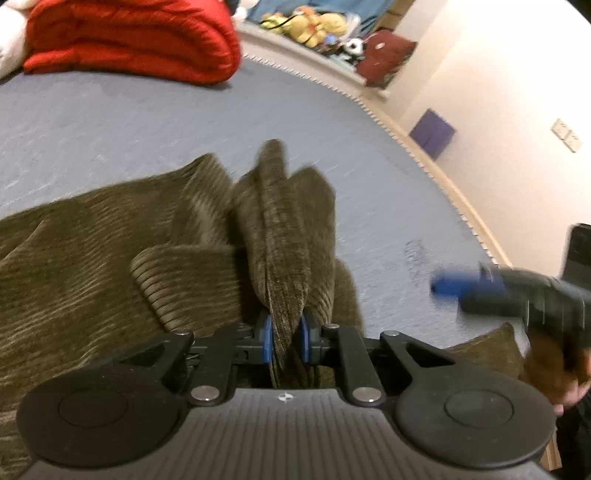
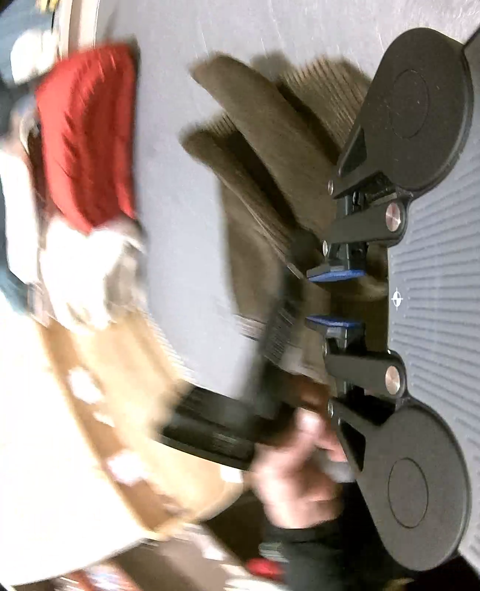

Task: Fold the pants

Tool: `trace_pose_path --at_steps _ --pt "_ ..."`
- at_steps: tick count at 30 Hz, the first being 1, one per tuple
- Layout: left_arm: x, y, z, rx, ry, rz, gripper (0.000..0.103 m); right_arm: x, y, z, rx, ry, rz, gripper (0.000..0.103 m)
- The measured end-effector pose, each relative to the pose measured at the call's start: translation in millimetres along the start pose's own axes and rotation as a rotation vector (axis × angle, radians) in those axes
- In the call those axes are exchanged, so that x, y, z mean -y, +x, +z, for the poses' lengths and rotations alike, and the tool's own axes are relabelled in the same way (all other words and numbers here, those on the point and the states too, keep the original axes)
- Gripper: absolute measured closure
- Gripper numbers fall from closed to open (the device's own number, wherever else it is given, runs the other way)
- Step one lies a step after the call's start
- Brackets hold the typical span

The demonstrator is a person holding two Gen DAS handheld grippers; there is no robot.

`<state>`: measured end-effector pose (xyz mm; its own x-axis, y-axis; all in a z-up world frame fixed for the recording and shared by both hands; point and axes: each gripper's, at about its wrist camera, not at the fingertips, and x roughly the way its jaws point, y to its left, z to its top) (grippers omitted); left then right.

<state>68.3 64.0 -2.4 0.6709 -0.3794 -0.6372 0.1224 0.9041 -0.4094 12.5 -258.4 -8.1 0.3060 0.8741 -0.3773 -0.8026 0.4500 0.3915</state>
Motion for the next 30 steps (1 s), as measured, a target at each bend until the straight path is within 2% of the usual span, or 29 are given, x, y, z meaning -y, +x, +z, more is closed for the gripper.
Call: trace_pose_path --at_steps 1,3,6,12,19,20,22,24,26,27,30 --pt "5 -1 0 0.006 0.013 -0.014 0.087 8 -8 3 0.054 0.046 -0.006 0.073" --pt "17 0 -4 0.002 0.071 -0.054 0.087 24 -15 5 0.144 0.163 -0.017 0.053" --pt "40 4 -12 -0.011 0.182 -0.083 0.088 39 -11 2 0.184 0.254 -0.067 0.045" --pt "66 10 -25 -0.03 0.31 -0.086 0.088 28 16 5 0.116 0.244 -0.137 0.025" --pt "74 17 -32 -0.049 0.382 -0.08 0.088 16 43 3 0.03 0.185 -0.223 0.024" --pt "73 20 -32 -0.05 0.391 -0.078 0.088 14 45 4 0.022 0.17 -0.24 0.026" --pt "74 21 -33 -0.05 0.403 -0.074 0.088 10 49 3 0.013 0.144 -0.266 0.04" --pt "72 21 -34 -0.049 0.408 -0.069 0.088 8 52 2 0.001 0.124 -0.291 0.075" --pt "71 21 -33 -0.048 0.407 -0.065 0.088 5 54 2 -0.005 0.103 -0.311 0.092" --pt "71 20 -34 -0.048 0.405 -0.062 0.088 3 53 1 -0.001 0.091 -0.316 0.097" --pt "71 20 -33 -0.048 0.405 -0.058 0.088 0 50 2 0.013 0.064 -0.308 0.101"
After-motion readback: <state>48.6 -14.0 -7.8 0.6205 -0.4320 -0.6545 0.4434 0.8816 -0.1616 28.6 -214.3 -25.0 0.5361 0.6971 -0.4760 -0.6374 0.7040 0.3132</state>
